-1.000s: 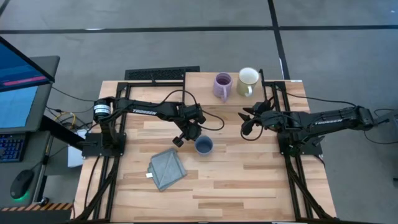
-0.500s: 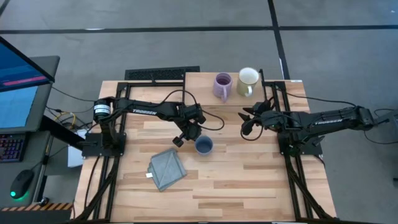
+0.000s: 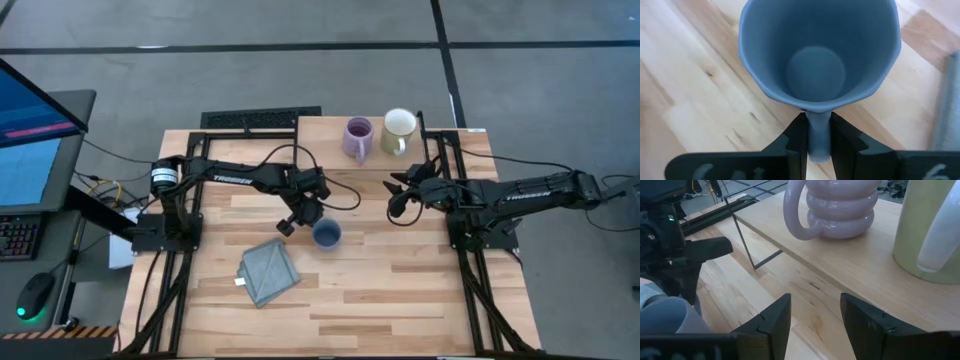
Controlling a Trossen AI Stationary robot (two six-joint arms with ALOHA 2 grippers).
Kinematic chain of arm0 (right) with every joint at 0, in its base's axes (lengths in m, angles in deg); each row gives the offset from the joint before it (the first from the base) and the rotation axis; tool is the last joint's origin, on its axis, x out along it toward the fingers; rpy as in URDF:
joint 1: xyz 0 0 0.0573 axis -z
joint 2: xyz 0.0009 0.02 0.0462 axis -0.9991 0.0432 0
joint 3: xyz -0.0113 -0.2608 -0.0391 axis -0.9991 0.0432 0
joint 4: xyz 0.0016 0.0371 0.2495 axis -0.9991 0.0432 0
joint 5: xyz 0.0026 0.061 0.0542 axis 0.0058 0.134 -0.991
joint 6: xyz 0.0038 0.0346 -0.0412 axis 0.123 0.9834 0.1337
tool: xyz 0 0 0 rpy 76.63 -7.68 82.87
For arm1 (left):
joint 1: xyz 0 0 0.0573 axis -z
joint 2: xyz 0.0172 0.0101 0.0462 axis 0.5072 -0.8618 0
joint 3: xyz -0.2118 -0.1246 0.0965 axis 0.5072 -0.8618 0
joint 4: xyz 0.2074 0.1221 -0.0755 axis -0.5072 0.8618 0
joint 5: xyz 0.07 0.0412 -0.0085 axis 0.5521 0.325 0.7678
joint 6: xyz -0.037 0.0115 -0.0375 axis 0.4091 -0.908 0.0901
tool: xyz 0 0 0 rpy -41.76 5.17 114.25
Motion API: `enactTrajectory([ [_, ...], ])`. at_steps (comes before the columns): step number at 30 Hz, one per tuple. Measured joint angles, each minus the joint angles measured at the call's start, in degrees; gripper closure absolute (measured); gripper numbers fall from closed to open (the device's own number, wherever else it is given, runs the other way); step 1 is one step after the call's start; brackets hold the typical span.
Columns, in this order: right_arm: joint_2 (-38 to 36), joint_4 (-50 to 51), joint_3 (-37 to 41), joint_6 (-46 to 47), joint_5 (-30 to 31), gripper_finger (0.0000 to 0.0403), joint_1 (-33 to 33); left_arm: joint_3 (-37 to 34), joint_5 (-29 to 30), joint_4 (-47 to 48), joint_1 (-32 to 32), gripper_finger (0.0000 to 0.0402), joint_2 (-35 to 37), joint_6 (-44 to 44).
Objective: Stack small to large cups/mugs on shelf
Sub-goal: Put the blue mug on the shelf
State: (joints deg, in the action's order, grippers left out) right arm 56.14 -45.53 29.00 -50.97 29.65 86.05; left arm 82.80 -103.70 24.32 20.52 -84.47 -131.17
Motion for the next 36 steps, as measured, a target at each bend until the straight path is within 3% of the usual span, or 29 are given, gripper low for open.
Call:
enactTrajectory([
  [10,0.02,0.12,0.0,0.0,0.0,0.021,0.0,3.0,0.91,5.02,0.08,0.0361,-0.17,-1.64],
  [27,0.02,1.79,0.0,-0.02,-1.38,0.021,0.0,3.23,2.86,-1.31,0.35,0.0361,-0.17,16.02],
  [36,0.0,2.31,0.0,-0.17,-1.39,0.021,0.0,7.03,10.27,-0.34,1.94,0.0361,-0.12,16.47],
])
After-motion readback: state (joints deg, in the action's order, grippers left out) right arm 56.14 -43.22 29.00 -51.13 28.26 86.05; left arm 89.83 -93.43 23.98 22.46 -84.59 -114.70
